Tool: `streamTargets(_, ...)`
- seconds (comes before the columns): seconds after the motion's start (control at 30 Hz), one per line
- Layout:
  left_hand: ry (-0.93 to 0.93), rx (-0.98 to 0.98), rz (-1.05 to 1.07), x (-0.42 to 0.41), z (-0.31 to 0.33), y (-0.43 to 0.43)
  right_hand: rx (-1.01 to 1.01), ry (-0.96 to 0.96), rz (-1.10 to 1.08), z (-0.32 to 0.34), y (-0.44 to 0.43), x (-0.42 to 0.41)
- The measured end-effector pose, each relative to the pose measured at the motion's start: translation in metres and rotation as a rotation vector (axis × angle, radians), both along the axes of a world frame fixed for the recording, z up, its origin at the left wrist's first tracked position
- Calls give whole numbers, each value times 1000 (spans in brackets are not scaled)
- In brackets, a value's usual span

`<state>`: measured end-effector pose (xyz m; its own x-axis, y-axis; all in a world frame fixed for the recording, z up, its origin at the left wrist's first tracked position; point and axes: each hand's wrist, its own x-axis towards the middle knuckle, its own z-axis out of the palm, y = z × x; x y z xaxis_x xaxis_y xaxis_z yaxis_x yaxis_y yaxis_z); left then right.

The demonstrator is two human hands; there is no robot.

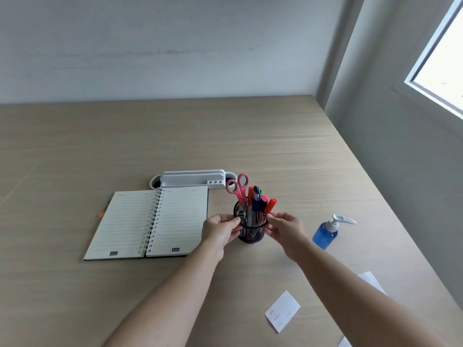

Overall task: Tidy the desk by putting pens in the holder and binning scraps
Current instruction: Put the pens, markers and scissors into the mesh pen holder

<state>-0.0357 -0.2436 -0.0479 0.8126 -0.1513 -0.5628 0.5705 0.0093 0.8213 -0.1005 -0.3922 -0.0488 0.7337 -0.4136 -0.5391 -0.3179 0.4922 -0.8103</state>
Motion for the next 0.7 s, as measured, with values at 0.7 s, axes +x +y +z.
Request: streamTargets(0.7,-72,29,3,97,3,-1,-10,-39,1,-5,-3,75)
